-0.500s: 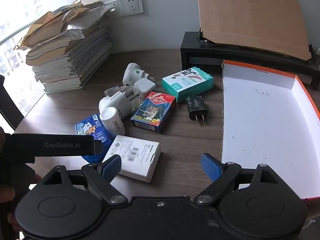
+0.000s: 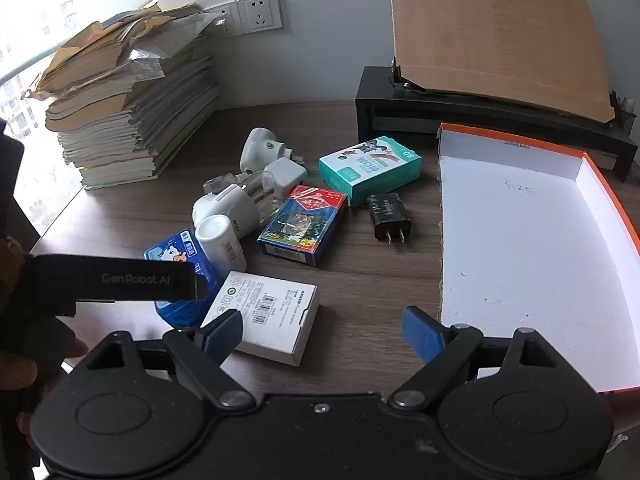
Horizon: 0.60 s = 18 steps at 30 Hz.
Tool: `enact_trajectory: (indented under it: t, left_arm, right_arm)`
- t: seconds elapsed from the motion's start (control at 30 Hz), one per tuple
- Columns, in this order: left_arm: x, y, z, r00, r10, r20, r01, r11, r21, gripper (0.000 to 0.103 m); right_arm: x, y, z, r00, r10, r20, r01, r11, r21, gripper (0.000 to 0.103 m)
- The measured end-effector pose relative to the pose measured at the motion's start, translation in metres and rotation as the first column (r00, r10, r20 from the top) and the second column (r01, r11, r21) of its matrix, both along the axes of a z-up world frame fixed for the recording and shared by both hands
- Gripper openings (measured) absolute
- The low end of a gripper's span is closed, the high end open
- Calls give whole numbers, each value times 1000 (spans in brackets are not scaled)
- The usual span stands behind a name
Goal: Organize rigid objects
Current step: 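Reach the left tool to the blue tin while the right tool reaches the white box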
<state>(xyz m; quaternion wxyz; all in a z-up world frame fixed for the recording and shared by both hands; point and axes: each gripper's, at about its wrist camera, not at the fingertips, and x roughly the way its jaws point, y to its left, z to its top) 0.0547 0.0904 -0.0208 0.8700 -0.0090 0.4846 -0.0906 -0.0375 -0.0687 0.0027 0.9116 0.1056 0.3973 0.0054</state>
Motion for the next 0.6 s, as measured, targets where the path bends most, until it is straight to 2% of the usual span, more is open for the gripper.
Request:
enact_trajectory:
  t: [0.2,0.37,0.47,0.6]
  left_arm:
    - [17,-3,-8,999,38,-13,-38,999,-19,103]
    - [27,-4,-18,999,36,-38,-35,999,23,103]
    - [25,6,-22,998,30,-61,-28,999,37,103]
    - [19,25,-21,998,35,-60,-32,998,45,103]
  right_arm:
    - [1,-2,-1,1000,-17,9,17,1000,-5,102]
    - [3,-4,-2,998,8,-59,-11,999,-45,102]
    - [4,-4,-3,996,22,-82,-26,998,-49,102]
    - [4,1,-5,997,44,-66,-48,997,-56,102]
